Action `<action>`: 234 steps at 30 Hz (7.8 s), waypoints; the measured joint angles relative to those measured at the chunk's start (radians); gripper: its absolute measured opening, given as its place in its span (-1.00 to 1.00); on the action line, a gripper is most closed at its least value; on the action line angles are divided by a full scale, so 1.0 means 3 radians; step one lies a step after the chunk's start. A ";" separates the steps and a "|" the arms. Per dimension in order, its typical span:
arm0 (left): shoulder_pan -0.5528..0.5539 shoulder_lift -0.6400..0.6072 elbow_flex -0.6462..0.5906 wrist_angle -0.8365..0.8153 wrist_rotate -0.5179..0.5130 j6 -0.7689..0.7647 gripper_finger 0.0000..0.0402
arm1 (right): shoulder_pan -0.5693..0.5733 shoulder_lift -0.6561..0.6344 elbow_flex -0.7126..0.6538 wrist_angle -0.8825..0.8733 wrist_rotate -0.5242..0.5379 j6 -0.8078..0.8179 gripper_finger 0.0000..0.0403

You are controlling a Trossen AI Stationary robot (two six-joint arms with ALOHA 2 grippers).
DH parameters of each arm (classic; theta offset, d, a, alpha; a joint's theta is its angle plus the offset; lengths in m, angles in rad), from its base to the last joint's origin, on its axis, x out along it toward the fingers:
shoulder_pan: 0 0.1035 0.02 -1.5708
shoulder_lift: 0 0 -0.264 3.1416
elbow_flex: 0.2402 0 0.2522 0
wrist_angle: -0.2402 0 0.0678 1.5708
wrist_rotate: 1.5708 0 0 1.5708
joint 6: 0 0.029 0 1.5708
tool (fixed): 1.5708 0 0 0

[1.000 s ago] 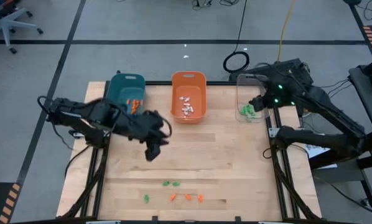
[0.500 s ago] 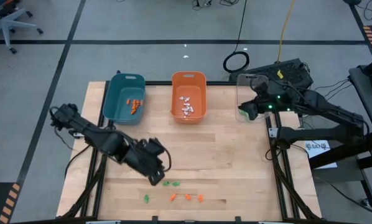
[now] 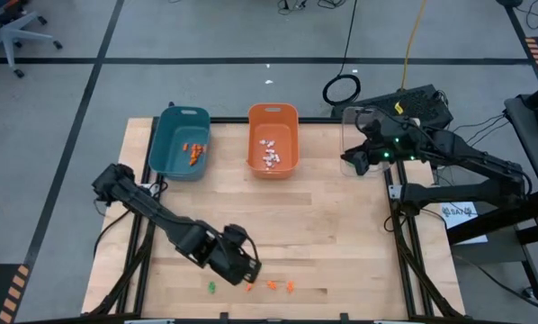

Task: Sort Halloween decoration
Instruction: Put the orange skeleton toy into the blue bin

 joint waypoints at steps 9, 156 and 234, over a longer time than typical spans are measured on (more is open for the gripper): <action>-0.0035 0.0401 0.0001 0.0502 0.0225 -0.0468 -0.27 | 0.0001 0.0000 0.0000 -0.0089 -0.0165 -0.0227 -0.39; 0.0218 -0.2740 0.0029 0.0292 -0.1167 0.4920 -0.90 | 0.2030 0.1325 0.0020 0.2592 0.1771 0.0662 -0.39; 0.4593 -0.1199 -0.1745 -0.0539 -0.0125 0.4171 -0.80 | 0.2305 0.1324 0.0020 0.2379 0.0969 0.0778 -0.39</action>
